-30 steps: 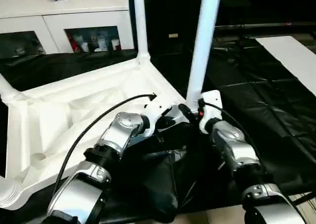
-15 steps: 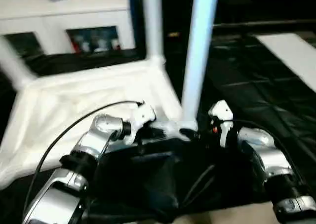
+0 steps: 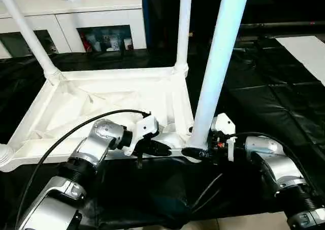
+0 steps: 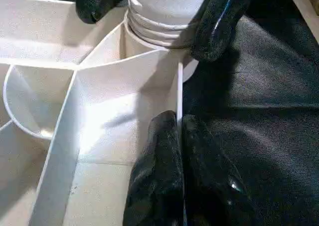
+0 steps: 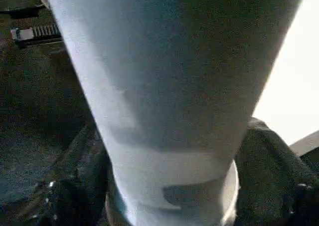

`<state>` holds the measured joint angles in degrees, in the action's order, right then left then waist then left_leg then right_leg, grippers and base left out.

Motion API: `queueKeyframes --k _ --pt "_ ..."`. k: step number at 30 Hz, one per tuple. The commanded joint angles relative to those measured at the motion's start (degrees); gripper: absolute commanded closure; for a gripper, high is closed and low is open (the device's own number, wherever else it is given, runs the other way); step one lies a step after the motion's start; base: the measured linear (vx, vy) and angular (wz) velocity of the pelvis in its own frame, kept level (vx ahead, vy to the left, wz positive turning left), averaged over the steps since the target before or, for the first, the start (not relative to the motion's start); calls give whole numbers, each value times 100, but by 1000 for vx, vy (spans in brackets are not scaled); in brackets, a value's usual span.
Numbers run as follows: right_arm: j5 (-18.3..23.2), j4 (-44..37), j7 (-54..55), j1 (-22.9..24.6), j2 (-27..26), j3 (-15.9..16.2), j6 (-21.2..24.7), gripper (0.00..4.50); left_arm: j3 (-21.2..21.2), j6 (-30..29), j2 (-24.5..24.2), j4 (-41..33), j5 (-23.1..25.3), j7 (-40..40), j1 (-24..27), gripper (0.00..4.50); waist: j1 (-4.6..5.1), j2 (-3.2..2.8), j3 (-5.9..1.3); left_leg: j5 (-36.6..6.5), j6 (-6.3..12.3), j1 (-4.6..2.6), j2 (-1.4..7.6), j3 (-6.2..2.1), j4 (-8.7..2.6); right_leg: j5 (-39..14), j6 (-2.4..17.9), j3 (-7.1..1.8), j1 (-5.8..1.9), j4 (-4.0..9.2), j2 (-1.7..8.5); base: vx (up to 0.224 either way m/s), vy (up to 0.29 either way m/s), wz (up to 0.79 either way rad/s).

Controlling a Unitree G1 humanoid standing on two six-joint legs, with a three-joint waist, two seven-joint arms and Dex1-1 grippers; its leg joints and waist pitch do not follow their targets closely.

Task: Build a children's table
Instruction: Rotate leg to tighten

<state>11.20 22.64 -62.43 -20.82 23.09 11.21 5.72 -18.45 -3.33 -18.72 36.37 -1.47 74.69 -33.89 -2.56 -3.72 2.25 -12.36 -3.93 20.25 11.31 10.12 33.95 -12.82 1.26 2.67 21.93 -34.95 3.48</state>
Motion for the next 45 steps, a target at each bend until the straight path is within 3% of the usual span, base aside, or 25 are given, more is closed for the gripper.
queueKeyframes --k 1,6,11,15,17,18,19,20,23,27,29,31,32,33,38,42,45 --pt "-46 23 12 58 40 40 118 116 -139 50 9 15 -67 317 107 450 27 66 -299 -491 491 10 190 -39 -358 -114 1435 -228 -296 386 405 0 0 0" --pt "-33 10 1 56 30 36 164 168 -137 35 -10 4 -52 303 122 450 33 66 -301 -495 497 10 189 -40 -357 -115 1435 -224 -296 385 405 0 0 0" --pt "-158 249 366 35 -114 -28 117 180 -100 -11 48 75 19 76 117 450 43 87 -296 -468 492 19 182 -39 -357 -125 1427 -225 -296 388 407 0 0 0" --pt "-363 850 1592 -191 -526 -306 66 181 44 -204 261 436 227 -830 -53 450 116 93 -244 -869 287 -3 162 -51 -400 -1193 1252 -224 -264 497 429 0 0 0" --pt "-384 1182 2302 -335 -816 -491 113 181 177 -333 455 691 296 -1452 -200 450 159 100 -234 -876 192 1 156 -56 -410 -1422 1186 -232 -259 510 422 0 0 0" --pt "-371 1333 2687 -413 -981 -594 159 182 250 -450 576 812 321 -1804 -283 450 193 66 -239 -922 120 -25 149 -62 -417 -1519 1168 -239 -233 521 418 0 0 0" --pt "-371 1333 2687 -413 -981 -594 159 182 250 -450 576 812 321 -1804 -283 450 210 72 -244 -928 89 -28 155 -71 -422 -1520 1171 -241 -237 522 430 0 0 0" --pt "-379 1580 3368 -569 -1248 -743 239 182 372 -673 794 1013 358 -2436 -426 450 237 93 -256 -873 141 -19 144 -70 -405 -1317 1188 -250 -249 518 417 0 0 0" --pt "-381 1924 4264 -818 -1554 -937 287 182 538 -852 1052 1235 353 -3144 -584 450 263 80 -273 -725 193 0 129 -69 -391 -1071 1229 -246 -265 501 413 0 0 0" --pt "-351 2185 4740 -1043 -1804 -1022 296 182 624 -931 1249 1383 352 -3551 -679 450 248 73 -298 -484 333 25 122 -69 -366 -525 1338 -240 -295 459 417 0 0 0" --pt "-351 2185 4740 -1043 -1804 -1022 296 182 624 -931 1249 1383 352 -3551 -679 450 249 68 -297 -518 376 22 121 -66 -367 -477 1378 -240 -296 459 421 0 0 0" --pt "-300 2170 4409 -1137 -1994 -925 179 182 593 -903 1341 1462 404 -3665 -714 450 250 119 -289 -568 428 23 121 -57 -371 -543 1377 -239 -292 474 418 0 0 0" --pt "-259 2129 4168 -1153 -2054 -923 60 126 567 -865 1341 1484 444 -3646 -721 450 240 102 -285 -603 436 21 125 -60 -372 -611 1372 -240 -292 472 427 0 0 0" --pt "-218 2066 3923 -1152 -2073 -932 -67 112 523 -809 1306 1472 490 -3564 -710 450 232 138 -281 -671 466 36 127 -59 -371 -758 1335 -245 -301 478 440 0 0 0" --pt "-187 2030 3786 -1172 -2002 -951 -90 68 446 -671 1237 1385 495 -3333 -667 450 263 144 -271 -648 502 38 141 -68 -385 -822 1330 -243 -288 482 438 0 0 0" --pt "-101 1652 2896 -1055 -1545 -760 -40 45 293 -603 1020 1091 419 -2599 -488 450 262 155 -294 -450 636 73 143 -68 -355 -423 1389 -251 -324 435 436 0 0 0" --pt "-202 1187 1788 -742 -917 -409 -64 45 220 -284 772 977 328 -1874 -395 450 237 157 -305 -322 805 63 129 -49 -319 -23 1446 -251 -322 412 422 0 0 0"
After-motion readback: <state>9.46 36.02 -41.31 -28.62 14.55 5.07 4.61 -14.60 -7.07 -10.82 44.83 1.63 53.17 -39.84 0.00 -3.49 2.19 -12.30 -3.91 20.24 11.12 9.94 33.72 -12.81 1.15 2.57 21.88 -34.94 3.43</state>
